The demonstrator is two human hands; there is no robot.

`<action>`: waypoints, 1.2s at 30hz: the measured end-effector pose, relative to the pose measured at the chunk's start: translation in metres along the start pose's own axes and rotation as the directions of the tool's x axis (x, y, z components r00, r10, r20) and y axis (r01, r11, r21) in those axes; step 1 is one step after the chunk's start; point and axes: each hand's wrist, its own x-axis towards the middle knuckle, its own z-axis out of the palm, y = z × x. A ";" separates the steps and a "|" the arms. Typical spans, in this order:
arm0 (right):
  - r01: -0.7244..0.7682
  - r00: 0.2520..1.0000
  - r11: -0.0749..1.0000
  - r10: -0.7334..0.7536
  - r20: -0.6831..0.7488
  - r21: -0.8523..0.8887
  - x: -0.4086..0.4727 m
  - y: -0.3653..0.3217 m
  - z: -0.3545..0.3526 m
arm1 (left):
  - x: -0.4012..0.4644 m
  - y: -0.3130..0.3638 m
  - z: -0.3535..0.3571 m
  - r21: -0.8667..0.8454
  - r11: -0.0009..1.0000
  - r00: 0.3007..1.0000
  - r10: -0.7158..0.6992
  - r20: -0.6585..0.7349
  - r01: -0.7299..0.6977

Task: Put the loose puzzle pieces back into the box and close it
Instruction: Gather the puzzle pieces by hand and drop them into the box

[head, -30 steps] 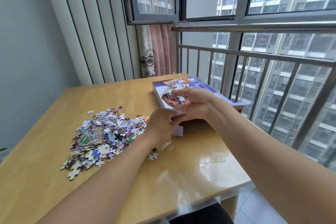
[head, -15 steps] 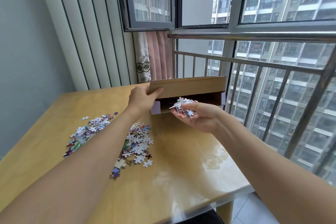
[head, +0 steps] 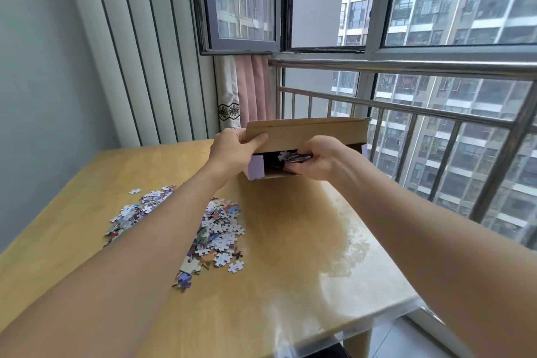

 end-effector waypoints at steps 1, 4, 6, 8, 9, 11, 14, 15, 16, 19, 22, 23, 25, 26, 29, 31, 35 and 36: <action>-0.011 1.000 0.999 0.011 0.001 0.048 0.002 -0.001 0.002 | 0.001 0.001 -0.001 -0.011 1.000 1.000 -0.001 0.000 0.001; 0.036 0.999 0.986 -0.029 0.045 -0.163 0.014 -0.003 0.000 | 0.002 0.003 -0.003 -0.034 0.999 1.000 -0.002 -0.010 0.002; 0.136 0.990 0.864 -0.110 0.082 -0.484 0.022 -0.005 -0.009 | 0.001 0.005 -0.005 -0.051 0.999 1.000 -0.012 -0.021 0.011; 0.215 0.968 0.638 -0.241 0.074 -0.739 0.022 -0.007 -0.019 | 0.002 0.006 -0.005 -0.058 0.998 1.000 -0.015 -0.020 0.013; 0.214 0.958 0.539 -0.277 0.068 -0.815 0.020 -0.008 -0.024 | 0.002 0.007 -0.005 -0.058 0.998 1.000 -0.012 -0.021 0.011; 0.232 0.940 0.346 -0.319 0.118 -0.909 0.017 -0.007 -0.031 | 0.002 0.007 -0.004 -0.052 0.999 1.000 -0.005 -0.030 0.003; 0.284 0.885 -0.039 -0.375 0.277 -0.958 0.009 -0.007 -0.035 | 0.004 0.008 -0.001 -0.059 0.998 0.999 0.003 -0.043 -0.005; 0.322 0.853 -0.182 -0.370 0.369 -0.929 0.006 -0.010 -0.037 | 0.004 0.009 -0.001 -0.064 0.998 0.999 0.003 -0.048 -0.006; 0.361 0.820 -0.318 -0.341 0.461 -0.877 0.003 -0.013 -0.040 | 0.004 0.010 0.000 -0.068 0.998 0.998 0.000 -0.056 -0.004; 0.381 0.753 -0.568 -0.267 0.602 -0.729 0.002 -0.015 -0.045 | 0.005 0.016 -0.001 -0.084 0.996 0.995 -0.030 -0.092 0.022; 0.315 0.602 -0.688 -0.388 0.697 -0.654 0.013 -0.011 -0.047 | 0.007 0.024 -0.003 -0.145 0.989 0.993 -0.046 -0.110 0.030; 0.311 0.555 -0.692 -0.425 0.715 -0.652 0.014 -0.012 -0.046 | 0.006 0.028 -0.004 -0.157 0.987 0.993 -0.040 -0.114 0.022; 0.292 0.450 -0.715 -0.483 0.751 -0.635 0.014 -0.015 -0.045 | 0.007 0.034 -0.007 -0.178 0.984 0.990 -0.018 -0.141 -0.007; 0.292 0.376 -0.721 -0.518 0.768 -0.629 0.014 -0.018 -0.044 | 0.009 0.036 -0.009 -0.177 0.983 0.987 0.009 -0.161 -0.038; 0.345 0.261 -0.689 -0.582 0.770 -0.638 0.008 -0.030 -0.037 | 0.011 0.046 -0.013 -0.167 0.980 0.982 0.077 -0.170 -0.106; 0.379 0.267 -0.681 -0.568 0.779 -0.626 -0.001 -0.039 -0.029 | 0.011 0.050 -0.014 -0.166 0.980 0.985 0.085 -0.147 -0.110; 0.418 0.218 -0.687 -0.559 0.800 -0.594 -0.012 -0.050 -0.021 | 0.011 0.059 -0.018 -0.229 0.969 0.977 0.039 -0.212 -0.088; 0.430 0.208 -0.692 -0.550 0.809 -0.580 -0.013 -0.051 -0.021 | 0.012 0.061 -0.019 -0.240 0.968 0.974 0.011 -0.225 -0.067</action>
